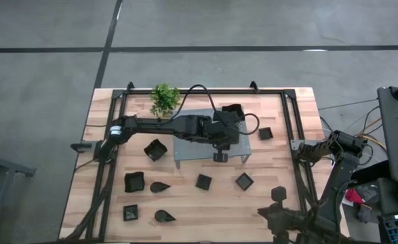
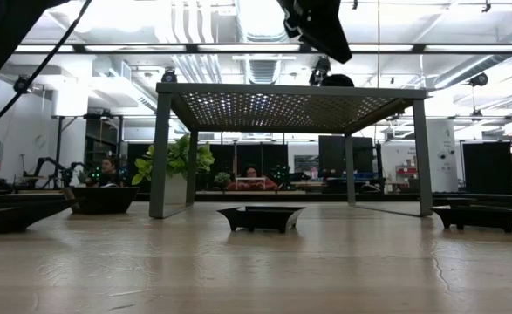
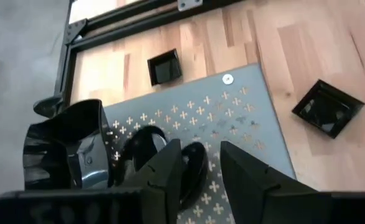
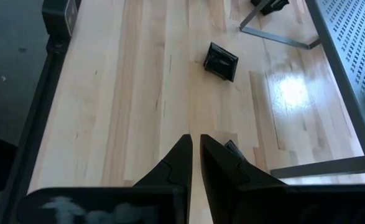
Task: Pick & Place Mini shaped plates
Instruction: Stack the black drop-shaped plate on top of the black drop-shaped plate on the shelf
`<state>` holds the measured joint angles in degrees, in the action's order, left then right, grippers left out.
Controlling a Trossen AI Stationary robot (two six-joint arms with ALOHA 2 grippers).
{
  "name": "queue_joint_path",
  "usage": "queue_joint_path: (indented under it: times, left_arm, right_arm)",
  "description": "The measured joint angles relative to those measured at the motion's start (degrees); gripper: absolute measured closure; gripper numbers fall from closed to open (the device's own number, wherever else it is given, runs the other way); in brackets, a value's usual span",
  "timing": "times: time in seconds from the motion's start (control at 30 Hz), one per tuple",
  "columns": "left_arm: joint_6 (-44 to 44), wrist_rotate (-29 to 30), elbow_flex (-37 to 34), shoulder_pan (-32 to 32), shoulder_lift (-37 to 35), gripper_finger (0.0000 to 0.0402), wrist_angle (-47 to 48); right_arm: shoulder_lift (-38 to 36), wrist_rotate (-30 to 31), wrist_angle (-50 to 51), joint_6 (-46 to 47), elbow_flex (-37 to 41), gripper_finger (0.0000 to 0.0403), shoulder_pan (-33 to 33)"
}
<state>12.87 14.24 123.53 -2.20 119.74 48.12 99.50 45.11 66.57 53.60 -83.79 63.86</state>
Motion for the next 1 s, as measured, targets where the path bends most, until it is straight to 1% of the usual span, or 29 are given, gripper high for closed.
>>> queue_joint_path:
  times: [0.27,0.4,0.5,0.57,0.73,0.83,0.93,1.0]
  left_arm:
    - [-0.8,0.8,-0.6,0.1,0.0,0.0294,1.5]
    - [-0.5,3.7,-0.9,0.1,0.0,0.0294,1.8]
    - [-0.4,4.1,-0.9,0.1,0.0,0.0293,1.6]
    - [0.7,4.7,-0.9,0.1,0.0,0.0293,1.7]
    - [3.1,8.3,-0.9,0.4,0.0,0.0293,1.5]
    - [3.2,8.2,-0.9,0.6,0.0,0.0293,1.4]
    - [6.1,8.1,-0.9,0.4,0.0,0.0293,1.0]
    - [7.0,7.4,-0.9,0.2,0.0,0.0293,0.0]
  right_arm:
    - [0.0,0.0,-0.2,0.2,0.0,0.0374,0.0]
    - [0.0,0.0,-0.3,0.2,0.0,0.0374,0.0]
    - [0.0,0.0,-0.3,0.0,0.0,0.0374,0.0]
    - [0.0,0.0,-0.3,-0.8,0.0,0.0374,0.0]
    - [0.0,0.0,-0.3,-1.6,0.0,0.0374,0.0]
    - [0.0,0.0,-0.3,-1.7,0.0,0.0374,0.0]
    - [0.0,-0.2,-0.3,-2.3,0.0,0.0374,0.1]
    - [0.0,-0.4,-0.3,-4.3,0.0,0.0374,0.4]
